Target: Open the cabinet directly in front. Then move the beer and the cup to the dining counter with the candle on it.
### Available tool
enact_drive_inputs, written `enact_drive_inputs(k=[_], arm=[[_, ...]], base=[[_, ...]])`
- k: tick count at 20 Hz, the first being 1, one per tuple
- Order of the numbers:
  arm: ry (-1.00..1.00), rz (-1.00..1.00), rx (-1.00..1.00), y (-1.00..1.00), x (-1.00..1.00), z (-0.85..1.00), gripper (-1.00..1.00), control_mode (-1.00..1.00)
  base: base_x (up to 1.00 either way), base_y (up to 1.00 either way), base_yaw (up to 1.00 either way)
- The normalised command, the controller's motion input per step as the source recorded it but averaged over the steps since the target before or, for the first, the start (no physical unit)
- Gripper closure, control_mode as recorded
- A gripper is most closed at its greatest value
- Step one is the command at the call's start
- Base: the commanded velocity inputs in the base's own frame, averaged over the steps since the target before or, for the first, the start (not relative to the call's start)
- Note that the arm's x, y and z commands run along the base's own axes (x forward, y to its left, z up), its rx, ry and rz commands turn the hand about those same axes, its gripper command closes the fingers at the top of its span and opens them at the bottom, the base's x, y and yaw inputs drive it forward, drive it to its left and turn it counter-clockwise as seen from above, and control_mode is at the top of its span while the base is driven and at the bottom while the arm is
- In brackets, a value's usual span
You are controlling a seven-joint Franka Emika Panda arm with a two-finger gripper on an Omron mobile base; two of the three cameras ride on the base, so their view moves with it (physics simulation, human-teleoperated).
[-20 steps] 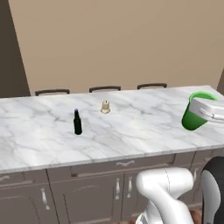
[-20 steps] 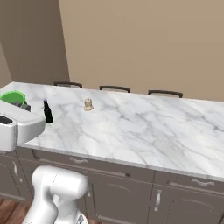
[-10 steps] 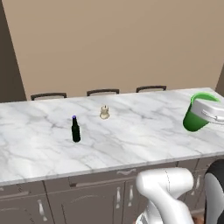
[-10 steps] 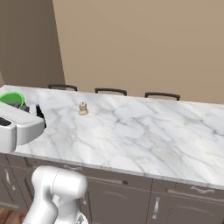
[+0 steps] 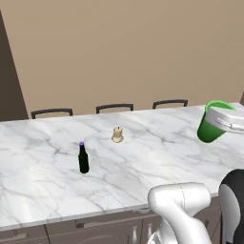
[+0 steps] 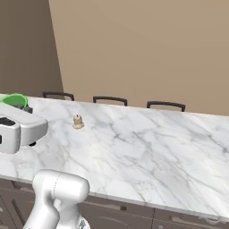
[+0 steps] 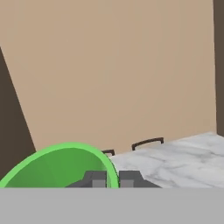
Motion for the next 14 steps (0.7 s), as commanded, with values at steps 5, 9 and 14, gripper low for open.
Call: enact_drive_inputs(k=[5,9,14], arm=[[0.43,0.00,0.00,0.00,0.05,-0.78,1.00,-1.00],[0.37,0.04,0.02,0.00,0.01,-0.75,1.00,-1.00],[0.13,0.05,0.00,0.00,0.01,-0.21,1.00,-1.00]], base=[[0.00,0.00,0.00],[0.00,0.00,0.00],[0.00,0.00,0.00]])
